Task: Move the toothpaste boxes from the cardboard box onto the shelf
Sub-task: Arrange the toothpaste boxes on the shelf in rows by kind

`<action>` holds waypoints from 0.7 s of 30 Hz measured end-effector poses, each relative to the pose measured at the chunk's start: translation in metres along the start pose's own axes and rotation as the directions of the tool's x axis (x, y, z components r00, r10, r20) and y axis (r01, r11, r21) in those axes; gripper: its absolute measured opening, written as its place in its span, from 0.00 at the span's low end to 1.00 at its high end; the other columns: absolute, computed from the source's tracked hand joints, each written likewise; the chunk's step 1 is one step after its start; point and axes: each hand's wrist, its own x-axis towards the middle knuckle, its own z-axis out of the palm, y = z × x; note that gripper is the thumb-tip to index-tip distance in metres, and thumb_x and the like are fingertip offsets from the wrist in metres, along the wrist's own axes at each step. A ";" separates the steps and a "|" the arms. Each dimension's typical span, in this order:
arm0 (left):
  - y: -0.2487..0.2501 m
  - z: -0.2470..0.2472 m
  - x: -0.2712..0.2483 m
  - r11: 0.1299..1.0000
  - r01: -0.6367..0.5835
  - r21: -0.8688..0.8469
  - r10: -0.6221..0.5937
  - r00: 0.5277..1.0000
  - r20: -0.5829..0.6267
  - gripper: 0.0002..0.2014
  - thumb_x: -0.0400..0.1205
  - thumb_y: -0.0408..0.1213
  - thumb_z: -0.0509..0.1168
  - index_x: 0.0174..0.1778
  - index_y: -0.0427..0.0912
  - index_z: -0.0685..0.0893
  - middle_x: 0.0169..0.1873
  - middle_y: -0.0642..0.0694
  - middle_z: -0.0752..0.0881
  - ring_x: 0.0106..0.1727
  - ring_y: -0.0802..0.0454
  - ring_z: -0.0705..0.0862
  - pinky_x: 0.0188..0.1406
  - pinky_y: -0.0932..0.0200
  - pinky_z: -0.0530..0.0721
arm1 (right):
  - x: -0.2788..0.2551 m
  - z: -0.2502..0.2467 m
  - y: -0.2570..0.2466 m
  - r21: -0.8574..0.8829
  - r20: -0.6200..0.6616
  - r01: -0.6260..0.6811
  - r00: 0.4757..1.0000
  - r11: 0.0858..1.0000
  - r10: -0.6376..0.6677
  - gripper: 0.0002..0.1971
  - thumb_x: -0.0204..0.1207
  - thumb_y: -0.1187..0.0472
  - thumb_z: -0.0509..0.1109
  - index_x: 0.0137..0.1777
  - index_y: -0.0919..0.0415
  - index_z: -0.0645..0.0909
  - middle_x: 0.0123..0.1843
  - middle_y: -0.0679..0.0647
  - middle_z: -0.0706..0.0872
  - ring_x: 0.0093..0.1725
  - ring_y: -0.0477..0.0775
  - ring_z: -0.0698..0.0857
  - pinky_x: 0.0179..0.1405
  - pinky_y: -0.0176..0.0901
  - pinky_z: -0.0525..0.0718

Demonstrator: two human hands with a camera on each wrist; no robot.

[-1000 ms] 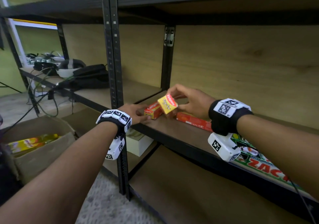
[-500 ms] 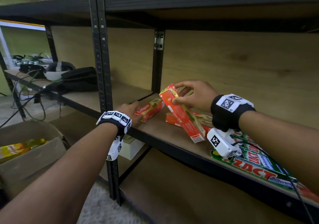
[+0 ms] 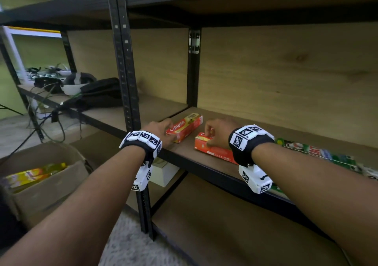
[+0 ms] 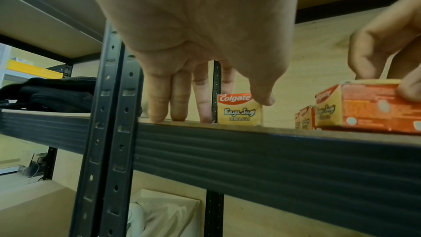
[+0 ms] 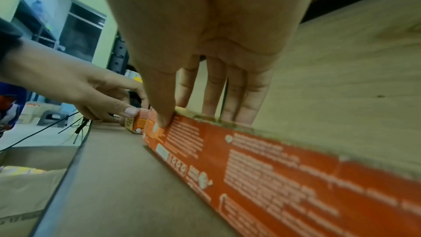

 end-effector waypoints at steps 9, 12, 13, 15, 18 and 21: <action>0.011 -0.006 0.015 0.993 0.118 -0.021 -0.117 0.992 0.052 0.40 0.73 0.70 0.65 0.77 0.56 0.66 0.64 0.41 0.82 0.56 0.40 0.85 0.46 0.52 0.83 | -0.005 -0.003 0.029 -0.189 0.294 -0.017 0.953 0.982 0.073 0.38 0.65 0.61 0.82 0.73 0.44 0.70 0.67 0.55 0.77 0.55 0.55 0.79 0.45 0.43 0.76; 0.019 -0.010 0.013 0.992 0.126 0.009 -0.126 0.987 0.100 0.36 0.76 0.67 0.65 0.77 0.53 0.72 0.67 0.46 0.83 0.61 0.45 0.84 0.53 0.54 0.84 | -0.011 -0.004 0.038 -0.232 0.278 -0.010 0.958 0.973 0.076 0.38 0.70 0.63 0.78 0.77 0.41 0.67 0.72 0.57 0.74 0.65 0.59 0.80 0.48 0.40 0.74; 0.021 -0.013 0.010 0.990 0.139 -0.021 -0.136 0.985 0.105 0.33 0.77 0.64 0.66 0.76 0.52 0.76 0.66 0.47 0.84 0.60 0.46 0.84 0.53 0.55 0.83 | -0.012 -0.005 0.038 -0.247 0.281 0.001 0.957 0.969 0.071 0.38 0.71 0.62 0.77 0.78 0.40 0.66 0.74 0.57 0.73 0.68 0.60 0.79 0.50 0.40 0.74; 0.020 -0.014 0.002 0.975 0.184 -0.126 -0.174 0.981 0.088 0.29 0.77 0.59 0.69 0.73 0.52 0.80 0.64 0.47 0.85 0.60 0.47 0.85 0.52 0.58 0.82 | -0.013 -0.011 0.036 -0.247 0.304 0.020 0.951 0.969 0.058 0.38 0.74 0.62 0.75 0.81 0.42 0.64 0.78 0.56 0.71 0.72 0.60 0.77 0.56 0.40 0.75; 0.013 -0.008 -0.013 0.884 0.258 -0.390 -0.267 0.963 0.033 0.25 0.76 0.52 0.74 0.68 0.49 0.84 0.61 0.46 0.87 0.57 0.48 0.85 0.54 0.60 0.82 | -0.018 -0.015 0.035 -0.196 0.322 0.013 0.945 0.980 0.052 0.38 0.75 0.63 0.74 0.82 0.44 0.64 0.81 0.52 0.69 0.76 0.56 0.73 0.65 0.40 0.75; 0.010 -0.004 -0.028 0.781 0.274 -0.562 -0.315 0.949 0.025 0.21 0.76 0.46 0.76 0.64 0.49 0.86 0.57 0.46 0.88 0.55 0.49 0.86 0.58 0.56 0.83 | -0.026 -0.018 0.039 -0.155 0.286 -0.012 0.956 0.988 0.057 0.35 0.74 0.61 0.75 0.80 0.44 0.69 0.80 0.51 0.72 0.74 0.54 0.75 0.64 0.38 0.75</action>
